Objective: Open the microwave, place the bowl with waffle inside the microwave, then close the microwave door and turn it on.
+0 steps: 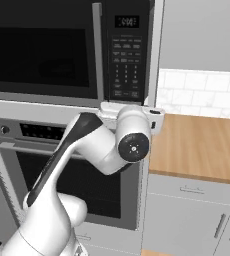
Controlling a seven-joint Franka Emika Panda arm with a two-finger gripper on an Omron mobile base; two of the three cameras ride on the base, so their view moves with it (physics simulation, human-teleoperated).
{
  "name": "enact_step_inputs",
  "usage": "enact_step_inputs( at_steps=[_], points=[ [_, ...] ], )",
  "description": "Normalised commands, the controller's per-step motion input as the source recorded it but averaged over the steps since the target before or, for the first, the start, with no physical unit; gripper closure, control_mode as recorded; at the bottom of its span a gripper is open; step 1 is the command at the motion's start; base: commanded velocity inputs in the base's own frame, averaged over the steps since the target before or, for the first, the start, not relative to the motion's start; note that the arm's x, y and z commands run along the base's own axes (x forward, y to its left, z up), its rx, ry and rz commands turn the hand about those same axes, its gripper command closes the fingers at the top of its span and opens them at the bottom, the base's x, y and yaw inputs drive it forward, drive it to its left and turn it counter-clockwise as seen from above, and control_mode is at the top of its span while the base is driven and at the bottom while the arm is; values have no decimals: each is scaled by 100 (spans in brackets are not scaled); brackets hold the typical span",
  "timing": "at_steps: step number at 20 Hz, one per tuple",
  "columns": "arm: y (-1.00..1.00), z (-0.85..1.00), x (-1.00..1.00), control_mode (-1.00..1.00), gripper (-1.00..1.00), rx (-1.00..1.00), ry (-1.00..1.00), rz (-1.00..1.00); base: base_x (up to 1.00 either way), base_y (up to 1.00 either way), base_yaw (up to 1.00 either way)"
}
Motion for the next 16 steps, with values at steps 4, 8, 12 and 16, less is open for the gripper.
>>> enact_step_inputs(
  at_steps=[4, 8, 12, 16],
  points=[
    [0, 0, 31, -100, -100, 0, 0, -8, 0, 0, 0],
    [0, 0, 30, -100, -100, 0, 0, -8, 0, 0, 0],
    [0, 0, 19, -100, -100, 0, 0, -7, 0, 0, 0],
    [0, 0, 16, -100, -100, 0, 0, -5, 0, 0, 0]
  ],
)
